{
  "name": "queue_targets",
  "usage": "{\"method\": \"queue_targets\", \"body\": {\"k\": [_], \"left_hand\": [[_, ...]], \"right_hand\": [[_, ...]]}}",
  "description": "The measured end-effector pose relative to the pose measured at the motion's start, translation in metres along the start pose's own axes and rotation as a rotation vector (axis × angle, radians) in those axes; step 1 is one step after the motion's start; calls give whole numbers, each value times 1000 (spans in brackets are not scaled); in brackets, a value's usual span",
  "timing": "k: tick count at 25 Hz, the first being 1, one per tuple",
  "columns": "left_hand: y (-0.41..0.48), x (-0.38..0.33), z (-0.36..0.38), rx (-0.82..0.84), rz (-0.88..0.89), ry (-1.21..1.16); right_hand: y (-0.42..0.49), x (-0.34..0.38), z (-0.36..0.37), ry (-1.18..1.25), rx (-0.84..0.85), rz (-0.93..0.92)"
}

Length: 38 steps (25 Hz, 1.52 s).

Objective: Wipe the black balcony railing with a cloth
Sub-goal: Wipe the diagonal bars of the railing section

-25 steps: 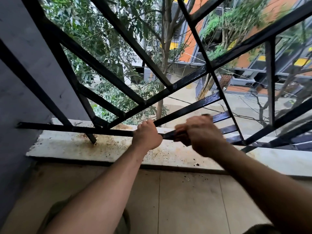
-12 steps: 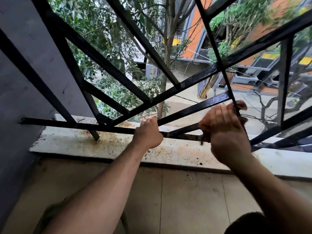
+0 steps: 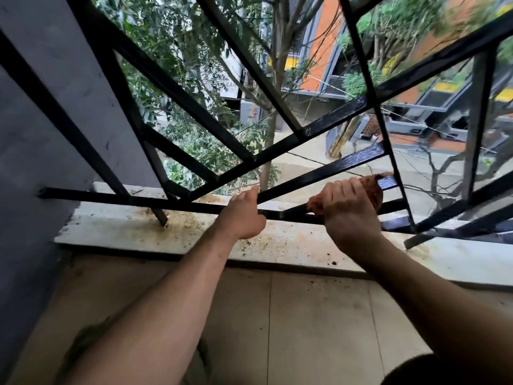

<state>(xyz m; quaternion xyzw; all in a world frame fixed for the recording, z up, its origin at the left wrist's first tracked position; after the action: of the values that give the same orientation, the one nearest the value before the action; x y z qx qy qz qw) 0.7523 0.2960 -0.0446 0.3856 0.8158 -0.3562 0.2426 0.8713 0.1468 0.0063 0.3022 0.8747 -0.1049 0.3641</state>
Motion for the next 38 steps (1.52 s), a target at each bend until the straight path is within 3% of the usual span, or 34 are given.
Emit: {"method": "queue_targets", "body": {"k": [3,8,11,12,14,16,18,19,21,24,26,29,31,33,35,38], "left_hand": [[-7,11,6,81,-68,-1],[-9,-3,-7,62,-67,-94],[-19,-8,-20,54,-21,-88],[-20,-6,-28,51,-20,-67],[-21,6,-35,53,-58,-33],[-23,12,-35,52,-65,38],[-21,11,-26,73,-57,57],[-18,13,-28,60,-63,61],[-12,14,-28,28,-76,67],[-13,14,-26,31,-93,95],[-14,14,-27,18,-103,99],[-13,11,-21,-12,-98,110],[-10,7,-21,-29,-82,113],[-7,8,-24,-31,-81,80],[-11,9,-23,-35,-124,122],[-18,3,-29,-110,-208,303]], "right_hand": [[0,21,-10,105,14,80],[14,163,-23,715,197,-151],[6,137,-1,520,-18,-293],[0,116,5,438,-104,-243],[-11,102,16,417,-10,-111],[-9,150,-1,534,146,12],[0,195,-31,708,171,-8],[7,200,-36,686,128,-85],[12,163,-23,454,-16,-224],[0,88,16,218,-71,-187],[-5,90,8,225,-26,-160],[-2,159,-19,513,257,-204],[5,185,-36,550,249,-272],[19,158,-34,467,163,-263],[17,101,-18,311,180,-205],[-12,11,-30,544,155,-24]]}}
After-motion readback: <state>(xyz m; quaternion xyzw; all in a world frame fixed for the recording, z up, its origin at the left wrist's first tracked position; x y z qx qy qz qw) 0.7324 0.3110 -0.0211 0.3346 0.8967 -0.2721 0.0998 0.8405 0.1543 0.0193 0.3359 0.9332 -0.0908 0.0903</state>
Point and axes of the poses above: each hand's wrist, its own y-axis towards the middle knuckle, its own z-axis out of the palm, x = y × z, the point moved 10 cm from there along y, towards the middle knuckle, and after that the axes turned 9 degrees about -y, right-handed, at the moved point
